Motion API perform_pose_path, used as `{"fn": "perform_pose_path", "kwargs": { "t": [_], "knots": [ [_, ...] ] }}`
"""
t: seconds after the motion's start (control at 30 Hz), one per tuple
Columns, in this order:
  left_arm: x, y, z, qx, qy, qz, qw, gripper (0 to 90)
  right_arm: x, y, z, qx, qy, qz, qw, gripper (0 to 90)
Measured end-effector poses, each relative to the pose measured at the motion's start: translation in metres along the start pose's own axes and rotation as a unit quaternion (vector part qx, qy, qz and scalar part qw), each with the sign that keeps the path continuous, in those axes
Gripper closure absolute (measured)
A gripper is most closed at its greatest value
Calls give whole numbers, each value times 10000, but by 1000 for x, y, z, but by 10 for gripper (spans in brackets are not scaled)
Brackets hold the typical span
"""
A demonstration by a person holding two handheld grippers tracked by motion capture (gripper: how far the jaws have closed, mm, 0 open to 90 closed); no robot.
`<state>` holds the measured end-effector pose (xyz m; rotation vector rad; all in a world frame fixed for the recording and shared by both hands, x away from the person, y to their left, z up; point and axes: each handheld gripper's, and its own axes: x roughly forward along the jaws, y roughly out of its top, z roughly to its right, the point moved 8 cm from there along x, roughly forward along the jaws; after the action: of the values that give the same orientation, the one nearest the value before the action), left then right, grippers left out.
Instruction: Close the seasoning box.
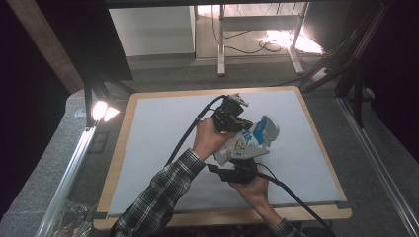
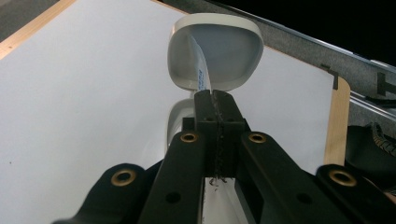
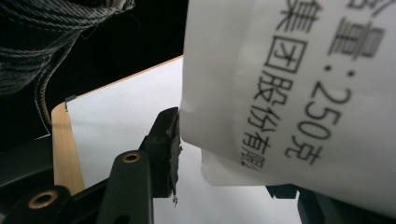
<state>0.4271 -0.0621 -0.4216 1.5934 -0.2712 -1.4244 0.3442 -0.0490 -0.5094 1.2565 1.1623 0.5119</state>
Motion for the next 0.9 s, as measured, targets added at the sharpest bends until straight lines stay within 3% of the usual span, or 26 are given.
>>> {"fn": "perform_pose_path", "kwargs": {
  "t": [0.9],
  "knots": [
    [2, 3, -1, 52, -23, -170, 9998, 900, -1, 2, 0, 47, -26, 38, 10000, 534]
  ]
}}
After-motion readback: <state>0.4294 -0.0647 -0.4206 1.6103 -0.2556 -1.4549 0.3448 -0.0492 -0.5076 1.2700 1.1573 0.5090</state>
